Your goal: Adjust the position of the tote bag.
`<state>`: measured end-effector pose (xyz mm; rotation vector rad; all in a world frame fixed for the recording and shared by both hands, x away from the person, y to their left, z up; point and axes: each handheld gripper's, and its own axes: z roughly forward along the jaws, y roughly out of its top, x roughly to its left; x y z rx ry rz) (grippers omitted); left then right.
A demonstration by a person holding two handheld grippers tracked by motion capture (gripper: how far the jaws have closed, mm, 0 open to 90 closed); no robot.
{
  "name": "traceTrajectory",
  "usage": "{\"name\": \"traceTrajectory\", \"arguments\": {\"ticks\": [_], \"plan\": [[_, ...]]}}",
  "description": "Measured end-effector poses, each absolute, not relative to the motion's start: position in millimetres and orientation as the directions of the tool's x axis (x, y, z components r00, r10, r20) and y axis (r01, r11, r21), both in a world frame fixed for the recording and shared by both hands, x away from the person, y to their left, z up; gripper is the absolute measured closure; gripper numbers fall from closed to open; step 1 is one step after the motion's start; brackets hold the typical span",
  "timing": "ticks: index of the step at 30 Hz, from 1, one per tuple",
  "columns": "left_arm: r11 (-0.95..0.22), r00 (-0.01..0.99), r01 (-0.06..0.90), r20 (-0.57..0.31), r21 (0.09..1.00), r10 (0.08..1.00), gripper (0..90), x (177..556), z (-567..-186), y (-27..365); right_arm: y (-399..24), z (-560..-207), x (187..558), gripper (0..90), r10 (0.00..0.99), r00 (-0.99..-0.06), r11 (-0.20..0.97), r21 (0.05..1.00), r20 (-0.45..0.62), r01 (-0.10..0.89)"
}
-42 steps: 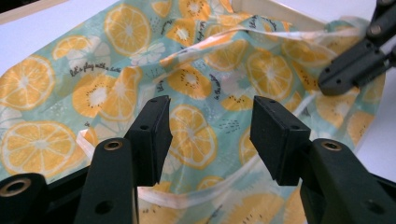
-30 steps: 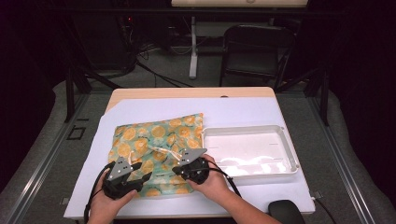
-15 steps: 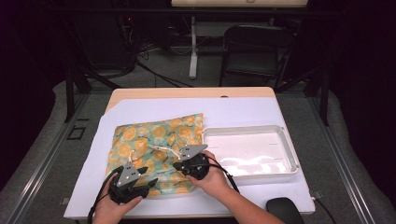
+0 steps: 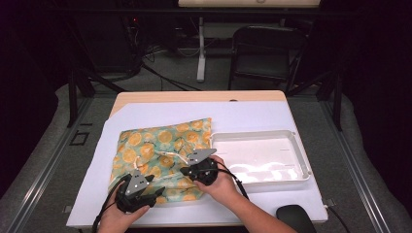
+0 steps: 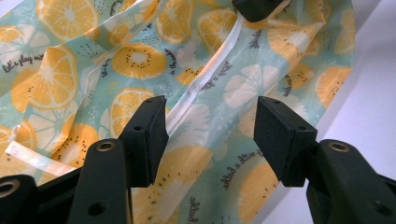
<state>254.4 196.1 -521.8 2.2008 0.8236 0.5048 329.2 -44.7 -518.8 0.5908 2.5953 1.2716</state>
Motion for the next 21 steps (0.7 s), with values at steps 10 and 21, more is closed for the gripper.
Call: {"name": "traceTrajectory", "arguments": {"ticks": [10, 21], "plan": [[-0.57, 0.714, 0.404, 0.142, 0.715, 0.685, 54.6, 253.8, -523.9, 195.6, -45.5, -518.6, 331.2, 90.0, 0.43, -0.903, 0.554, 0.788, 0.005, 0.269], [-0.565, 0.704, 0.412, 0.143, 0.715, 0.695, 76.2, 252.9, -521.5, 197.6, -43.5, -519.6, 327.7, 90.0, 0.424, -0.906, 0.556, 0.788, 0.004, 0.264]]}}
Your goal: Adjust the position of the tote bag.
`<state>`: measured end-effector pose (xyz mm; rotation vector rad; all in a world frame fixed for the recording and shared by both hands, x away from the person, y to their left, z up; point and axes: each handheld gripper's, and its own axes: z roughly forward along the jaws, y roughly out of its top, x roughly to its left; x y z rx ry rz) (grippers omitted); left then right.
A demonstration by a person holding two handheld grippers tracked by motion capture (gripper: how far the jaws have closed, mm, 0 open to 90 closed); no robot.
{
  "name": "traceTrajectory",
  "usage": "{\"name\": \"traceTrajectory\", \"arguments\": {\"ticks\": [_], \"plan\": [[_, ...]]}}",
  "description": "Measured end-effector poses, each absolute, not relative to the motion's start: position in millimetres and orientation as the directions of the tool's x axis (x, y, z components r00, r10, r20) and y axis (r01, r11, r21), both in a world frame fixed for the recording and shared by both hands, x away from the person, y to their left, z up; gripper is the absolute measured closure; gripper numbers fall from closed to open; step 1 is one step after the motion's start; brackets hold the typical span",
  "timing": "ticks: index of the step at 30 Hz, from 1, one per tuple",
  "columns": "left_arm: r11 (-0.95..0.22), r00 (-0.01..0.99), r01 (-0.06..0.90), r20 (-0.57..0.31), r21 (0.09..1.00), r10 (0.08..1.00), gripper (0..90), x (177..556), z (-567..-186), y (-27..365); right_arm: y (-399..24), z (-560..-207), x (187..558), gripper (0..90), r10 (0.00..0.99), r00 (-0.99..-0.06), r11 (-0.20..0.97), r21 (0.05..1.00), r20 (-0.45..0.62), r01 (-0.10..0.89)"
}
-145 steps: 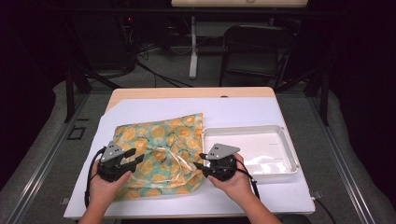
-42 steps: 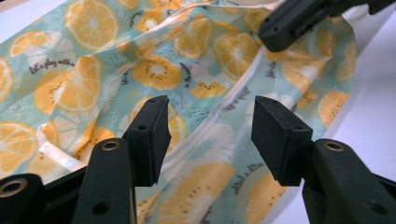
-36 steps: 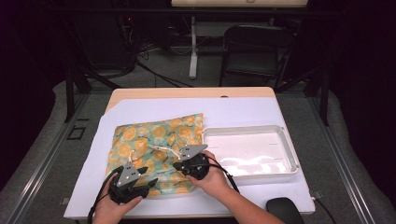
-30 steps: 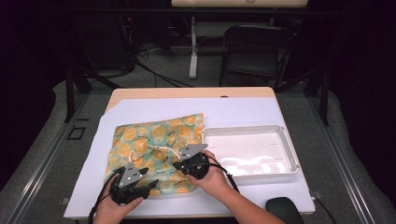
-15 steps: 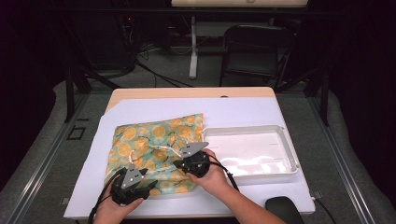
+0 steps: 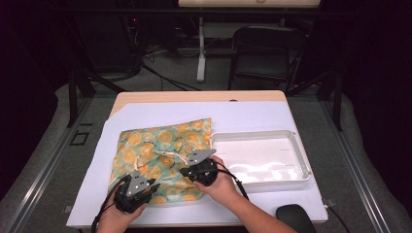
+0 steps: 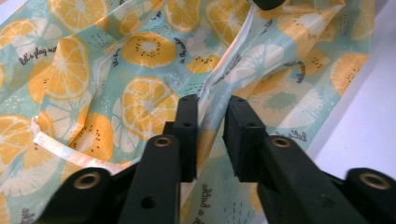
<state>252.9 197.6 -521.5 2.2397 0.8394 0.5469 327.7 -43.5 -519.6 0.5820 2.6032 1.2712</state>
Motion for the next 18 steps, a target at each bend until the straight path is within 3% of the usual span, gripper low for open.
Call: {"name": "traceTrajectory", "arguments": {"ticks": [8, 18], "plan": [[-0.553, 0.705, 0.414, 0.13, 0.723, 0.697, 86.6, 253.6, -519.6, 200.3, -42.9, -519.5, 323.2, 86.2, 0.402, -0.916, 0.559, 0.79, 0.008, 0.252], [-0.534, 0.692, 0.423, 0.119, 0.732, 0.712, 89.8, 255.3, -516.8, 201.8, -49.1, -510.7, 318.0, 76.3, 0.419, -0.908, 0.526, 0.814, 0.005, 0.247]]}}
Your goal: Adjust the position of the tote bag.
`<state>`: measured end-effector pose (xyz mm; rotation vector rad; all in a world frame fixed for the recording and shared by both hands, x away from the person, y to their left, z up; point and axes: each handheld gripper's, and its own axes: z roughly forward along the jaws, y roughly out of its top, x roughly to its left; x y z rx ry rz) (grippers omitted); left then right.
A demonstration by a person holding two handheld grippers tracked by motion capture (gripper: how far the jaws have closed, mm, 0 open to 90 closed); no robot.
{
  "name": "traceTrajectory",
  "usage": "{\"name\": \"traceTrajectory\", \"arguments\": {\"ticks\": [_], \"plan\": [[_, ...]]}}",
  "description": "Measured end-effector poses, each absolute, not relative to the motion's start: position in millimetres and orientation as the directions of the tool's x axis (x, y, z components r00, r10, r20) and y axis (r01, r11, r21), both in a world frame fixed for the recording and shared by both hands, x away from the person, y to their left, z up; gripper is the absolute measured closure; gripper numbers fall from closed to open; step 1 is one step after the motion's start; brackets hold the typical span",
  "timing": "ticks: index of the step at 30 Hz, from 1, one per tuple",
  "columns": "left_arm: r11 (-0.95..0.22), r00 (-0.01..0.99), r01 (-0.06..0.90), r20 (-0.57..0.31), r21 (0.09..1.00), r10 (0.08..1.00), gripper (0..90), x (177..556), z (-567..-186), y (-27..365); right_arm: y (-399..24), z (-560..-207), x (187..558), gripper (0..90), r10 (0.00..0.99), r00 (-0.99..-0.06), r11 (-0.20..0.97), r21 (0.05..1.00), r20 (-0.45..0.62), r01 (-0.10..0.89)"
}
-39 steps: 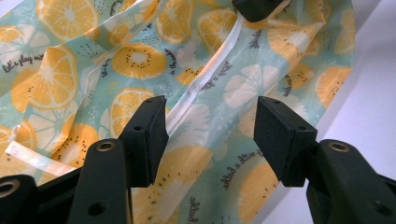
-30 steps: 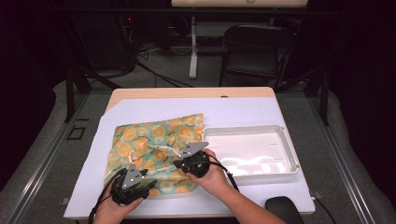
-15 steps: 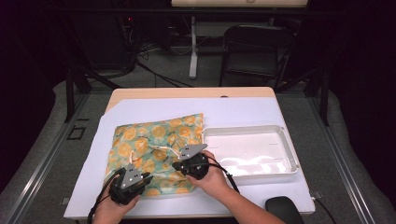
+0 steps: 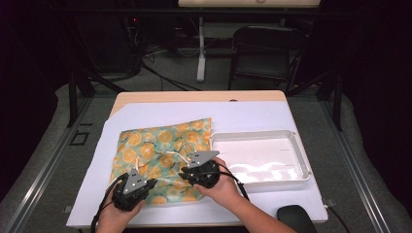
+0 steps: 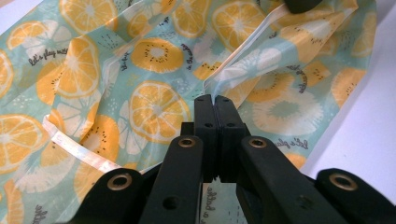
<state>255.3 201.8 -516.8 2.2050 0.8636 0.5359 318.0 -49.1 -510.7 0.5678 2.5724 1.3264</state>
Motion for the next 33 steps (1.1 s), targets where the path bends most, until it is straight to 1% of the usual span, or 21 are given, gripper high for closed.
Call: {"name": "traceTrajectory", "arguments": {"ticks": [1, 3, 19, 23, 33], "plan": [[-0.534, 0.693, 0.422, 0.119, 0.733, 0.711, 90.0, 255, -516, 202, -52, -506, 317, 73.4, 0.423, -0.906, 0.515, 0.821, 0.006, 0.246], [-0.522, 0.689, 0.419, 0.115, 0.743, 0.715, 90.0, 257, -514, 202, -55, -502, 315, 70.4, 0.433, -0.901, 0.498, 0.829, 0.015, 0.254], [-0.492, 0.659, 0.387, 0.138, 0.78, 0.739, 90.0, 271, -491, 207, -71, -489, 307, 68.1, 0.462, -0.887, 0.474, 0.847, -0.005, 0.242], [-0.473, 0.646, 0.375, 0.141, 0.797, 0.75, 90.0, 278, -479, 209, -75, -486, 305, 64.9, 0.474, -0.881, 0.467, 0.849, -0.005, 0.246], [-0.46, 0.631, 0.342, 0.163, 0.819, 0.758, 90.0, 301, -449, 209, -84, -474, 303, 64.3, 0.496, -0.868, 0.443, 0.86, 0.0, 0.253]]}}
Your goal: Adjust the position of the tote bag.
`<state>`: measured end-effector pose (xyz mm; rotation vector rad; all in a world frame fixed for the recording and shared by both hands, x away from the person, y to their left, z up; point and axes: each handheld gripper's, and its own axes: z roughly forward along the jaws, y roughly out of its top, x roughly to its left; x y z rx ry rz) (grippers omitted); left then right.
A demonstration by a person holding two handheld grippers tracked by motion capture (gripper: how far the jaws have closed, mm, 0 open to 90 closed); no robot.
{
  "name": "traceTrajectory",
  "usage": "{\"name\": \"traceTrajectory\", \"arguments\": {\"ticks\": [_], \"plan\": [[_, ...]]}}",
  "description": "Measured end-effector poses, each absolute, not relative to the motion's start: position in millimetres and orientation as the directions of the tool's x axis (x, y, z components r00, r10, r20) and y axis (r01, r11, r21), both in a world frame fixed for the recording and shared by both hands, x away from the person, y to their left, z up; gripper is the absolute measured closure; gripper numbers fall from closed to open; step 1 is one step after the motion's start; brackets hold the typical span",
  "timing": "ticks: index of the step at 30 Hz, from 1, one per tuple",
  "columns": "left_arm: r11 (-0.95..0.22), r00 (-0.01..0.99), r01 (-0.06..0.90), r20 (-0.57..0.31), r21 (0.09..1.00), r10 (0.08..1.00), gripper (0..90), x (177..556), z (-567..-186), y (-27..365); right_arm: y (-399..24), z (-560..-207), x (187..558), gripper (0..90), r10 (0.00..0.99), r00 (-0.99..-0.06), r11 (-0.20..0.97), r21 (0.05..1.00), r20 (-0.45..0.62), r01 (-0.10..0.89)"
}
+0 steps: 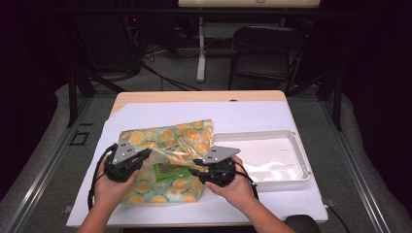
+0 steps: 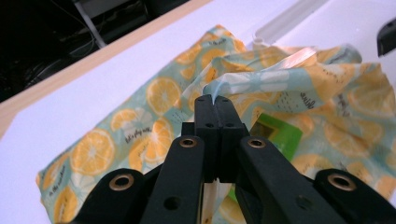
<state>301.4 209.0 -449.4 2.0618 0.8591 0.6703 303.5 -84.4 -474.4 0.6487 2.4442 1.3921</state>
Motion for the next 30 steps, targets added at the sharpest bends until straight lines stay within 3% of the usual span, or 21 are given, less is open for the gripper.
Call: {"name": "traceTrajectory", "arguments": {"ticks": [30], "plan": [[-0.473, 0.617, 0.305, 0.207, 0.827, 0.759, 90.0, 345, -410, 193, -77, -467, 325, 63.4, 0.516, -0.856, 0.452, 0.848, 0.004, 0.276]]}}
